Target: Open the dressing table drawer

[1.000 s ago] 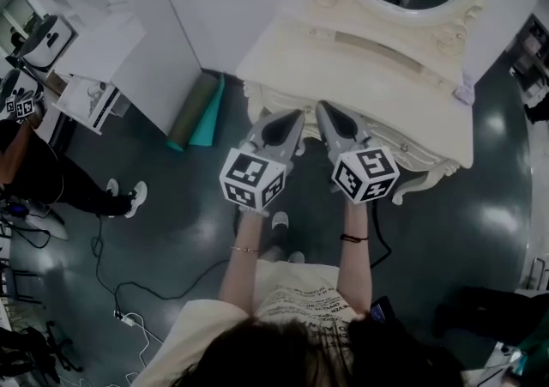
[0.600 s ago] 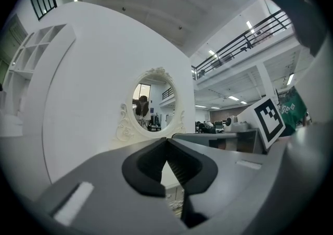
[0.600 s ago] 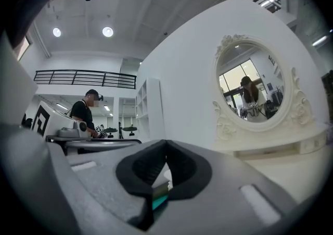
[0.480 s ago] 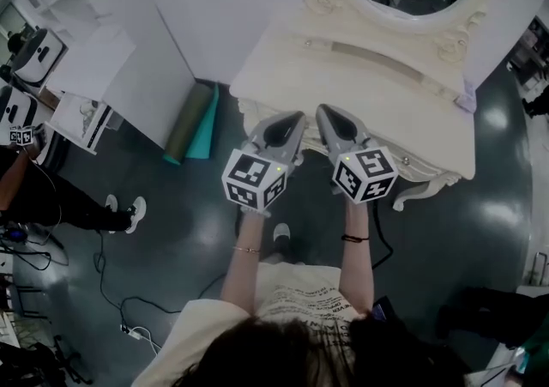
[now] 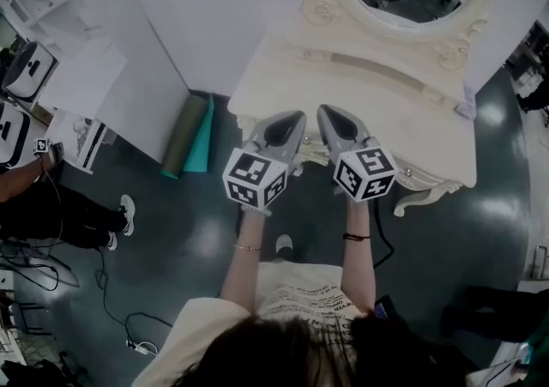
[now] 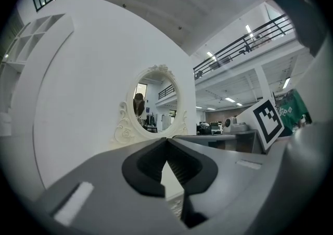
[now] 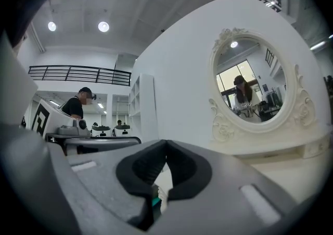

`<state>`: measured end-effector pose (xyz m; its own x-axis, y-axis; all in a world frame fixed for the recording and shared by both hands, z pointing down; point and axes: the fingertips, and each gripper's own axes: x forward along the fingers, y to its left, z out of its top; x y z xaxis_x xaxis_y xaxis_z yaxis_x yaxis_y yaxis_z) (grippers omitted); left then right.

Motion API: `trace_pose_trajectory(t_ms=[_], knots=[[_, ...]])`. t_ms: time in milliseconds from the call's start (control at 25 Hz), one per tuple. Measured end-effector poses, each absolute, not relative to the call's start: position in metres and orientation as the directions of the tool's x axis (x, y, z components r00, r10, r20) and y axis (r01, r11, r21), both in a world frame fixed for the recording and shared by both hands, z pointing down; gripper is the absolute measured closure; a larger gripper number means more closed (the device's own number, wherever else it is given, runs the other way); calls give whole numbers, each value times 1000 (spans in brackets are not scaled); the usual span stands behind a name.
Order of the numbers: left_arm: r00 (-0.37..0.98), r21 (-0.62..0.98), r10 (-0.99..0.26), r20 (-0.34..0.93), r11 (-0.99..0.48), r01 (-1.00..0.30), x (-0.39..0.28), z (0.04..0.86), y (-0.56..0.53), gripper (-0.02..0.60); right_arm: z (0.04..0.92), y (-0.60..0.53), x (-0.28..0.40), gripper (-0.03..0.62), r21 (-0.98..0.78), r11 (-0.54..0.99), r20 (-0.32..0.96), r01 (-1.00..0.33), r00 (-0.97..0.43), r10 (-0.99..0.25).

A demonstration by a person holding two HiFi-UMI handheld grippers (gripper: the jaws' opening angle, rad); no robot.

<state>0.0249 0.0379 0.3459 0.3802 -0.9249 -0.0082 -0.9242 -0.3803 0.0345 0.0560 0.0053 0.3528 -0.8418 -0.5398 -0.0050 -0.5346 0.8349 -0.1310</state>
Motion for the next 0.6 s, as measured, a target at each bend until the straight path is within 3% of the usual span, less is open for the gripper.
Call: trace_pose_trajectory(t_ms=[600], knots=[[405, 60, -914, 9, -404, -913, -9, 360, 5, 583, 372, -28, 26, 591, -176, 809, 25, -561, -824, -566]])
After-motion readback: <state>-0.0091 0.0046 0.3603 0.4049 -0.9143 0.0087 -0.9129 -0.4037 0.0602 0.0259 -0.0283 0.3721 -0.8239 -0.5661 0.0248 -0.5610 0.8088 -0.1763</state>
